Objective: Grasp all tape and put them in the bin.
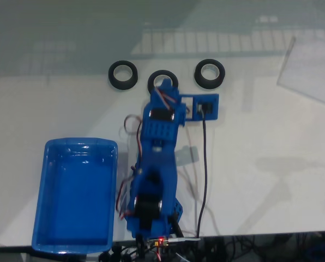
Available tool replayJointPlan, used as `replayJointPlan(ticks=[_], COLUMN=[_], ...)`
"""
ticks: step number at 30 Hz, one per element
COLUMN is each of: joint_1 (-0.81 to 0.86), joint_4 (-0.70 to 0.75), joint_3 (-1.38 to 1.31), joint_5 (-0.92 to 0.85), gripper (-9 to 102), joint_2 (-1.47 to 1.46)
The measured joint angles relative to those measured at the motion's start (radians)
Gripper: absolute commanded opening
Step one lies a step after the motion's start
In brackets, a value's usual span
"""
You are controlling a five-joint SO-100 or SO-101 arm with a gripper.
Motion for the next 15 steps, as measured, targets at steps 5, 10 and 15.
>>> replayJointPlan(ticks=[5, 10, 15], joint_1=[0.003, 0.003, -0.017], joint_4=[0.0, 0.031, 0.089], joint_3=[-0.229, -0.43, -0.517], joint_5=[0.025, 0.009, -0.057], gripper=[24, 24, 22], joint_2=[-0.333, -0.617, -0.764])
